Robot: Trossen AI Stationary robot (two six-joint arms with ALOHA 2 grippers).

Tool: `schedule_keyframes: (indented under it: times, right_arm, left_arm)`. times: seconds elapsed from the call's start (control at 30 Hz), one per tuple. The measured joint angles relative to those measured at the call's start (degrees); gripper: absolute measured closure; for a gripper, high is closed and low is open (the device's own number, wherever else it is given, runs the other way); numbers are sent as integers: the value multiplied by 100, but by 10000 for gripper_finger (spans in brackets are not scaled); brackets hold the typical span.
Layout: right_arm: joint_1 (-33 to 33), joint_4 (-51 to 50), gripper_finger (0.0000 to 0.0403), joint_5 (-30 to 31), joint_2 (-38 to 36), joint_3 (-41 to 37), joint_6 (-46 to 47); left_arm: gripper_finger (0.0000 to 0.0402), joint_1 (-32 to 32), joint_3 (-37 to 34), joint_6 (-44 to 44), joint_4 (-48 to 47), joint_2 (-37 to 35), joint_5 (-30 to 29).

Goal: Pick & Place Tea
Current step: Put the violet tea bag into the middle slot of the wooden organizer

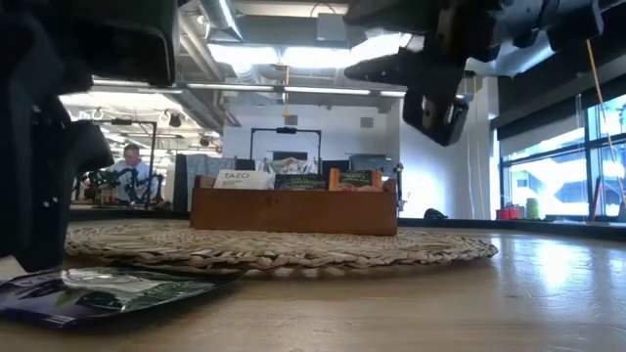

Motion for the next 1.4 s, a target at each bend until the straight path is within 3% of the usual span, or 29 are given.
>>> schedule_keyframes:
  times: [0.2,0.4,0.63,0.9,1.4]
  right_arm:
    - [290,-37,257,225,518,144,771]
    - [716,-255,257,230,1213,866,1130]
    - [1025,-2181,257,663,1954,2125,1804]
    - [1025,-2950,257,825,2692,3109,2377]
    - [1016,-3390,258,896,2770,3226,3313]
  left_arm:
    - [258,7,4,-274,150,174,-160]
    - [258,-30,7,-530,457,337,-233]
    - [258,-119,7,-650,929,478,-376]
    - [258,-218,7,-541,1263,541,-568]
    - [258,-252,2,-288,1251,547,-655]
